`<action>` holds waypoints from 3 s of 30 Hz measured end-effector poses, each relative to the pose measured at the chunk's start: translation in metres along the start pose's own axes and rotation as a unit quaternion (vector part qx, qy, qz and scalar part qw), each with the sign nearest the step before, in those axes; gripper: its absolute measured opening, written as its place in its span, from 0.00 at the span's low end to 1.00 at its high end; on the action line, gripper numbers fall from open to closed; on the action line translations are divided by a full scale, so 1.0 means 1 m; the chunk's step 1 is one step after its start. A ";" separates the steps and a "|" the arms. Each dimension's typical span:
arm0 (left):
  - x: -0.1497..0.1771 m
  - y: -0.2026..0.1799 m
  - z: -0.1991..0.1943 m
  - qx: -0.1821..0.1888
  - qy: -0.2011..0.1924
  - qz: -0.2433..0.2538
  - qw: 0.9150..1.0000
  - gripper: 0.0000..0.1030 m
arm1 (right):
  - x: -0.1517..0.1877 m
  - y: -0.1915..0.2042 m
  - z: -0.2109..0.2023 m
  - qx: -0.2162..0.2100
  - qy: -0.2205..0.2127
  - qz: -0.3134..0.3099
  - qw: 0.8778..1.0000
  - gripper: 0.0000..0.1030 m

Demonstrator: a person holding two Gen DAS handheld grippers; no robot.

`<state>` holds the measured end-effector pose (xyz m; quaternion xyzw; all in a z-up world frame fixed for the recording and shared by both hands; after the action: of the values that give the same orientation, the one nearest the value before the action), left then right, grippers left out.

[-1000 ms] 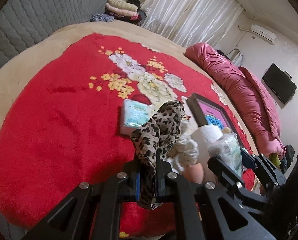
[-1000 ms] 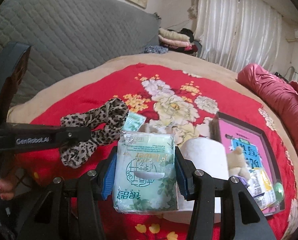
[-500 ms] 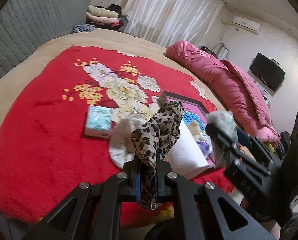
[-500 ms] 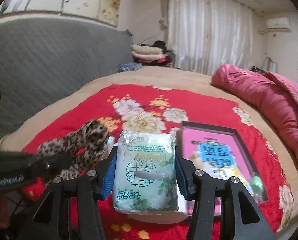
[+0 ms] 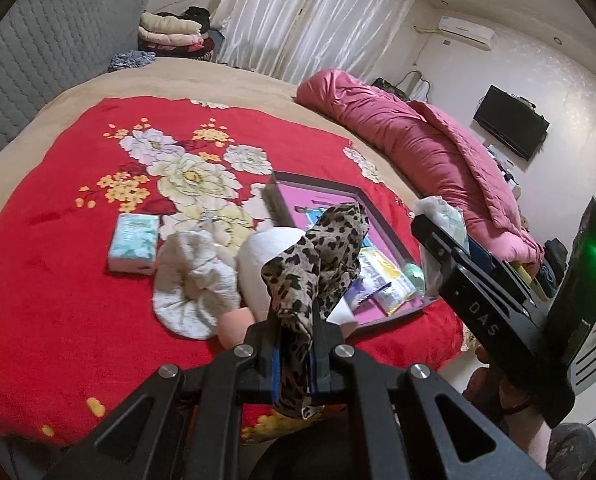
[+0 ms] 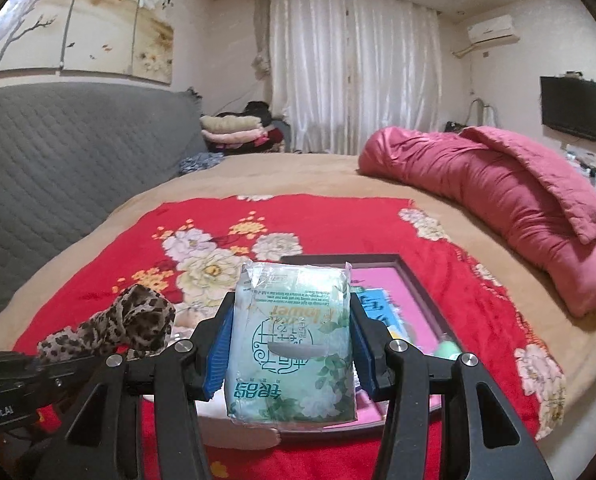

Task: Organize soft objects
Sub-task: 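Lift and carry the scarf and wipes packet toward the pink book tray with both tools, then lower the wipes packet onto the tray with the right tool while the left tool lowers the scarf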

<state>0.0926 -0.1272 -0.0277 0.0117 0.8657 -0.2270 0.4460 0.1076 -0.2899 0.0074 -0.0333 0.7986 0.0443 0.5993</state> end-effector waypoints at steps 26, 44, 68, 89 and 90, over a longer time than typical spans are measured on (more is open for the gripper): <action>-0.007 -0.074 0.055 0.023 0.023 0.048 0.998 0.09 | 0.001 -0.103 -0.014 0.118 -0.024 0.071 0.990 0.51; 0.009 -0.115 0.120 0.074 0.088 0.020 0.993 0.09 | 0.021 -0.146 -0.008 0.146 -0.012 0.114 0.983 0.51; 0.029 -0.097 0.206 0.040 0.169 0.008 0.985 0.09 | 0.075 -0.161 0.029 0.158 0.067 0.076 0.982 0.51; 0.026 -0.091 0.212 0.028 0.170 0.001 0.985 0.10 | 0.092 -0.137 0.074 0.119 0.098 0.041 0.987 0.51; 0.026 -0.092 0.211 0.028 0.169 0.002 0.985 0.10 | 0.095 -0.136 0.077 0.117 0.106 0.036 0.987 0.51</action>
<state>0.2189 -0.2993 -0.1183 0.0642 0.9218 -0.2446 0.2938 0.1693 -0.4161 -0.1095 0.0608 0.8578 -0.0316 0.5094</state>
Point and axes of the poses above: each gripper's, at about its wrist camera, not at the fingertips, and z roughly the way its jaws point, y to its left, x to its underside, the point moved 8 cm from there along z, roughly the way its jaws point, and after that the axes turned 11 degrees about -y, right-handed, at the moved point
